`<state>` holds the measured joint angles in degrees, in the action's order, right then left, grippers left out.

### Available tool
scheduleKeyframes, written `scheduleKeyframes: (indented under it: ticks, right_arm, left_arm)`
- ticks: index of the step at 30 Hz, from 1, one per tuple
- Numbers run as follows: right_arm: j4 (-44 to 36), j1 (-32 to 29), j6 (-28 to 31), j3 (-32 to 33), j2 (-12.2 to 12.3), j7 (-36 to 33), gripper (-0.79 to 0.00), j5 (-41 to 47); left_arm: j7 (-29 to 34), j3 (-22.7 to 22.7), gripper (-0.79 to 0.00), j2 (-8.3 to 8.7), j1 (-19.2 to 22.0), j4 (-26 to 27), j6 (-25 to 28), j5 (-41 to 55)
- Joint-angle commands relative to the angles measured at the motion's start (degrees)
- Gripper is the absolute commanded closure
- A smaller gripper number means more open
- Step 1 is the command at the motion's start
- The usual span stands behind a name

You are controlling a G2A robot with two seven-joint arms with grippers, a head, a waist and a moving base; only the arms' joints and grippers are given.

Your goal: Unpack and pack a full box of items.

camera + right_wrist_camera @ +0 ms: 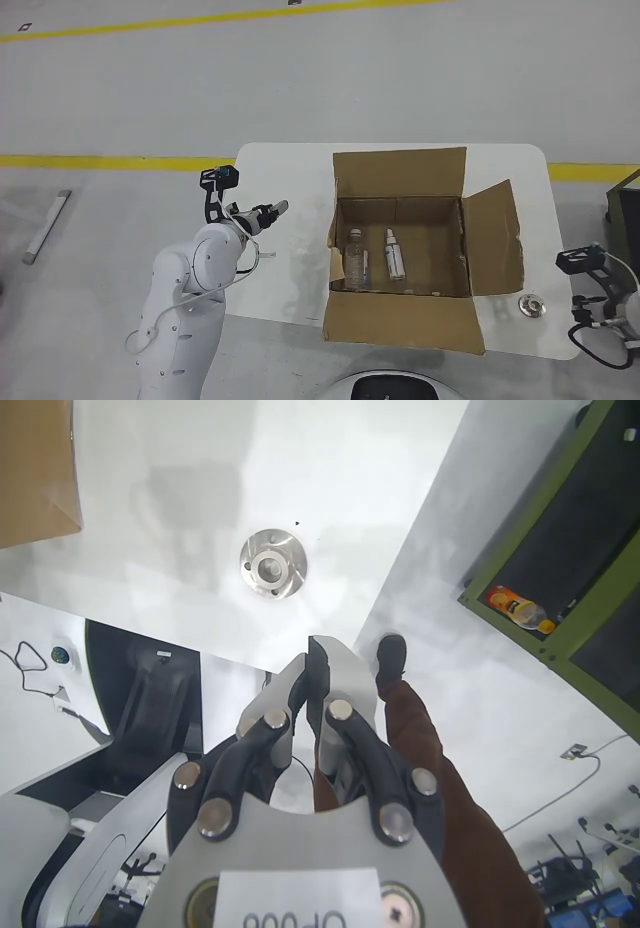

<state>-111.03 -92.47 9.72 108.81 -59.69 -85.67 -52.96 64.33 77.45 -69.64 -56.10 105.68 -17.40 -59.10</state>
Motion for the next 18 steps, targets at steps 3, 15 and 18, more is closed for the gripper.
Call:
scheduleKeyframes:
  ticks: [3, 15, 18]
  right_arm:
    - [0.8, 1.3, 0.8, -1.7, 0.2, 0.5, -0.135, 0.0]
    - [2.6, 1.1, 2.2, -6.2, 0.6, 6.2, -0.369, -3.9]
    - [3.7, 1.3, 1.9, -6.9, 0.7, 7.4, -0.36, -4.3]
  left_arm:
    - [0.0, 0.0, -0.785, 0.0, 0.0, 0.0, 0.0, 0.0]
    - [0.0, 0.0, -0.785, 0.0, 0.0, 0.0, 0.0, 0.0]
    - [0.0, 0.0, -0.785, 0.0, 0.0, 0.0, 0.0, 0.0]
